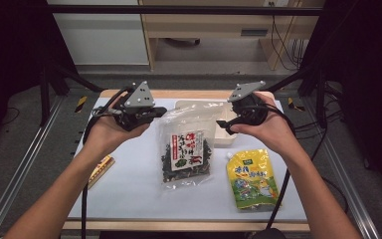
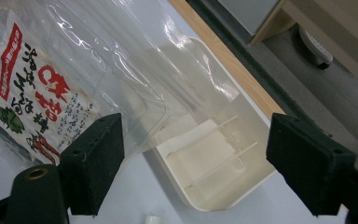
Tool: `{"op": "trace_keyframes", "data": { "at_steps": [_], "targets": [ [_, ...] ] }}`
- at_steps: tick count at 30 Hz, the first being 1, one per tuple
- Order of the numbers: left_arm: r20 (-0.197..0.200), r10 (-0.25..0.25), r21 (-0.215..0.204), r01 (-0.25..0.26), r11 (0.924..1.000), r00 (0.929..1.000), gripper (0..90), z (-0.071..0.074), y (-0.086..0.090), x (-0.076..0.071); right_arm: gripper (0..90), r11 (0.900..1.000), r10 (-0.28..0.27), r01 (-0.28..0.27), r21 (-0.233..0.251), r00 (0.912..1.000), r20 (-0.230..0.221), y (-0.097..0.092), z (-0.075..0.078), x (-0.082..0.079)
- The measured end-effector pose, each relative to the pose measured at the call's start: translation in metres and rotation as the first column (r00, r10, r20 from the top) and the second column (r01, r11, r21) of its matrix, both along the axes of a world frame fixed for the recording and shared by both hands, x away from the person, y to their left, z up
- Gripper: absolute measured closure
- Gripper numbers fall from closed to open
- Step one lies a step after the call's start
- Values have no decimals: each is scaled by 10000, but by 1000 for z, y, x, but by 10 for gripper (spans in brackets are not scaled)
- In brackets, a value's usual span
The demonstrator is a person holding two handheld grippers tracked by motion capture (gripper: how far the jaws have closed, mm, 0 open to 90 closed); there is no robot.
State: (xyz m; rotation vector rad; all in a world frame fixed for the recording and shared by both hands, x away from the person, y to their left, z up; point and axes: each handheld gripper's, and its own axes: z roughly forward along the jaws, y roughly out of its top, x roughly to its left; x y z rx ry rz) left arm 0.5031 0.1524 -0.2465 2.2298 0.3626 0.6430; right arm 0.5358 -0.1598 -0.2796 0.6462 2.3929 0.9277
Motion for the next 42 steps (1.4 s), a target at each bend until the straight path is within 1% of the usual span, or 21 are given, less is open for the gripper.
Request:
{"op": "trace_keyframes", "data": {
  "at_steps": [2,6,10,11,12,15,16,19,20,24,28,31,32,33,34,36,37,38,39,41,42],
  "targets": [
    [35,-105,154,105,9998,9999,900,2,-3,-2,202,9995,252,-254,-194,9996,-110,2,1,3],
    [65,-173,101,173,9998,9998,900,4,-5,-4,201,9973,531,-543,-501,9983,-246,9,2,13],
    [105,-229,173,227,9996,9997,900,6,-7,-5,198,9936,911,-940,-632,9947,-478,17,3,21],
    [105,-229,173,227,9996,9997,900,6,-7,-5,198,9936,911,-940,-632,9947,-478,17,3,21],
    [102,-236,192,234,9995,9997,900,6,-7,-6,199,9909,1092,-1134,-731,9922,-602,22,3,23],
    [128,-263,209,261,9994,9996,900,6,-7,-5,200,9883,1349,-1393,-614,9884,-704,24,3,25],
    [112,-279,223,277,9994,9995,900,6,-8,-5,199,9856,1485,-1537,-704,9861,-742,26,4,26],
    [116,-282,220,279,9994,9995,900,6,-8,-5,199,9841,1556,-1613,-738,9848,-770,28,4,26],
    [94,-288,180,286,9994,9995,900,6,-8,-5,199,9839,1621,-1671,-641,9838,-767,29,6,28],
    [100,-330,155,329,9993,9994,900,7,-8,-6,199,9819,1684,-1741,-751,9828,-761,32,7,30],
    [117,-355,154,353,9993,9993,900,7,-7,-6,200,9775,1874,-1937,-835,9792,-778,38,7,33],
    [125,-388,170,386,9991,9992,900,7,-7,-7,228,9705,2175,-2265,-826,9703,-1055,42,5,34],
    [125,-388,170,386,9991,9992,900,7,-7,-7,228,9705,2175,-2265,-826,9703,-1055,42,5,34],
    [160,-429,169,426,9989,9990,900,7,-7,-7,251,9647,2372,-2482,-880,9641,-1195,44,3,33],
    [160,-429,169,426,9989,9990,900,7,-7,-7,251,9647,2372,-2482,-880,9641,-1195,44,3,33],
    [160,-429,182,426,9989,9990,900,7,-7,-7,275,9606,2506,-2627,-909,9598,-1261,46,3,31],
    [151,-423,197,420,9989,9990,900,7,-6,-7,300,9563,2635,-2764,-950,9560,-1286,46,4,30],
    [151,-423,197,420,9989,9990,900,7,-6,-7,300,9563,2635,-2764,-950,9560,-1286,46,4,30],
    [141,-400,156,398,9991,9991,900,8,-5,-6,334,9528,2715,-2863,-1011,9524,-1387,45,4,27],
    [141,-379,139,377,9992,9992,900,7,-5,-6,346,9515,2736,-2893,-1043,9512,-1428,44,4,26],
    [140,-370,128,368,9992,9992,900,7,-5,-6,389,9487,2781,-2961,-1110,9483,-1527,42,6,23]
  ]
}}
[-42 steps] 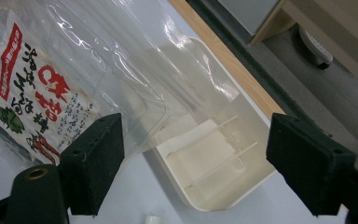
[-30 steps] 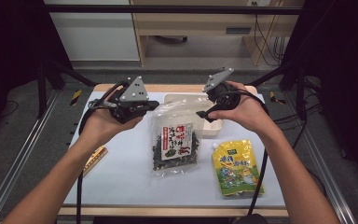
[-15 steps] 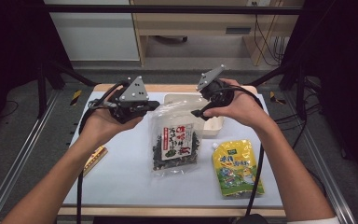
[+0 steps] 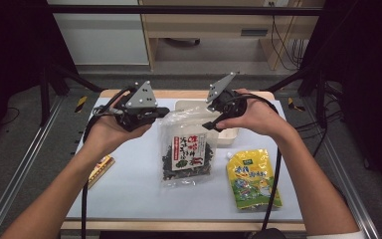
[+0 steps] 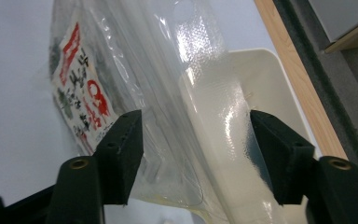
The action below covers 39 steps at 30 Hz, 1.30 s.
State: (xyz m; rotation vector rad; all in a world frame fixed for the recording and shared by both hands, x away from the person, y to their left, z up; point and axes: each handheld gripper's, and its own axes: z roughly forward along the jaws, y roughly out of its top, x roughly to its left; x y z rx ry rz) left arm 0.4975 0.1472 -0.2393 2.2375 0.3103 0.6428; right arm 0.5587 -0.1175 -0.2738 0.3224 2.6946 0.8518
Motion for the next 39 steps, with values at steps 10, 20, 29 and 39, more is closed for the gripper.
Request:
{"op": "trace_keyframes", "data": {
  "at_steps": [10,20,29,39],
  "targets": [
    [-9,126,-6,-126,9999,9999,900,-1,-2,6,535,9979,489,-500,-411,9984,-283,-6,3,-17],
    [7,165,56,-165,9998,9999,900,-2,-3,6,739,9947,712,-758,-699,9953,-655,1,0,-22],
    [-363,715,-659,-738,9951,9968,614,-9,6,11,832,9979,494,-528,-373,9951,-860,-3,4,-24],
    [-747,1818,-2357,-1945,9522,9805,203,-23,39,8,832,9941,-791,859,659,9919,-997,-27,32,-28]
  ]
}}
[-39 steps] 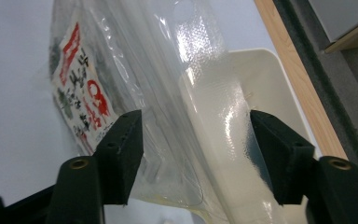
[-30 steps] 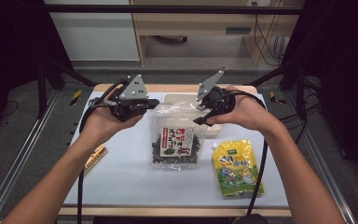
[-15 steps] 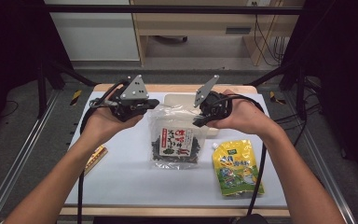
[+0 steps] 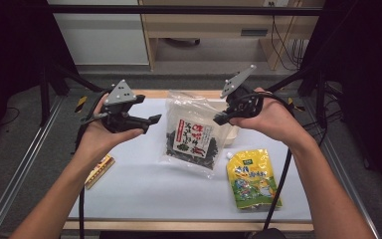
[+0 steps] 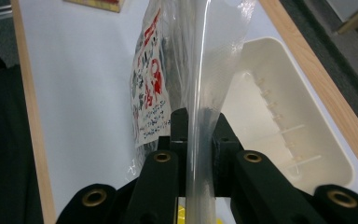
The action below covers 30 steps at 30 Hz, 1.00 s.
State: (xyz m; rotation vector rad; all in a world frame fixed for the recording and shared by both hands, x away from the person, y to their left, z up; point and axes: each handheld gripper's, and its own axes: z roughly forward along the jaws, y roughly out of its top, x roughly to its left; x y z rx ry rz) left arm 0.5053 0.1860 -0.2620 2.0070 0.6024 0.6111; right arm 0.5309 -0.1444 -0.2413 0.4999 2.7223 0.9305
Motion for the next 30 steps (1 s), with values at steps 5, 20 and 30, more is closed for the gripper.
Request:
{"op": "trace_keyframes", "data": {
  "at_steps": [5,20,30],
  "targets": [
    [-106,748,-190,-750,9970,9971,128,-22,19,-3,830,9986,-521,521,114,9986,38,-7,13,-4],
    [-1003,1561,-40,-1573,9876,9826,99,-118,38,-15,828,9485,-3049,2978,1075,9507,563,-27,63,11],
    [-1057,1850,-135,-1875,9822,9770,100,-151,49,-27,829,9107,-4018,3903,1355,9130,707,-26,72,25]
  ]
}}
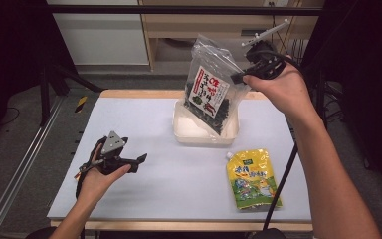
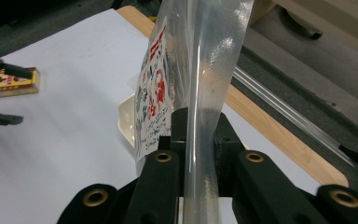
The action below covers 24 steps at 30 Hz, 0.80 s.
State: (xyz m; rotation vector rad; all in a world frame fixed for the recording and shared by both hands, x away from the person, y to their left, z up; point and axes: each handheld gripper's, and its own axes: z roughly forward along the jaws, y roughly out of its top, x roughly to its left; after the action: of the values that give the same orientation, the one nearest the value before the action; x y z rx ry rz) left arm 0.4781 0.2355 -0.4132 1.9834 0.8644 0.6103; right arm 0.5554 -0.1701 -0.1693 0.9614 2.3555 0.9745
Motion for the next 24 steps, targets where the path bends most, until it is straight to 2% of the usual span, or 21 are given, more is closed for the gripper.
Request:
{"op": "trace_keyframes", "data": {
  "at_steps": [1,5,6,8,15,16,24],
  "targets": [
    [80,134,20,-134,9999,9999,99,-3,4,-2,828,9997,-263,263,-7,9996,65,2,1,4],
    [159,348,-122,-346,9993,9993,98,-6,8,-5,828,9974,-711,711,-64,9974,98,8,1,12],
    [123,308,59,-309,9995,9994,98,-8,9,-6,828,9965,-837,837,-35,9965,74,9,1,14],
    [108,348,121,-349,9993,9993,98,-9,11,-7,828,9951,-984,984,32,9951,60,12,0,18],
    [-46,458,115,-458,9989,9989,98,-15,14,-9,831,9931,-1174,1174,-30,9931,-74,24,-9,34],
    [-68,418,219,-416,9989,9991,98,-16,14,-9,832,9928,-1194,1194,-69,9928,-41,26,-10,36],
    [-76,540,115,-539,9985,9985,99,-16,18,-8,843,9942,-1046,1047,-243,9945,57,41,-26,54]
  ]
}}
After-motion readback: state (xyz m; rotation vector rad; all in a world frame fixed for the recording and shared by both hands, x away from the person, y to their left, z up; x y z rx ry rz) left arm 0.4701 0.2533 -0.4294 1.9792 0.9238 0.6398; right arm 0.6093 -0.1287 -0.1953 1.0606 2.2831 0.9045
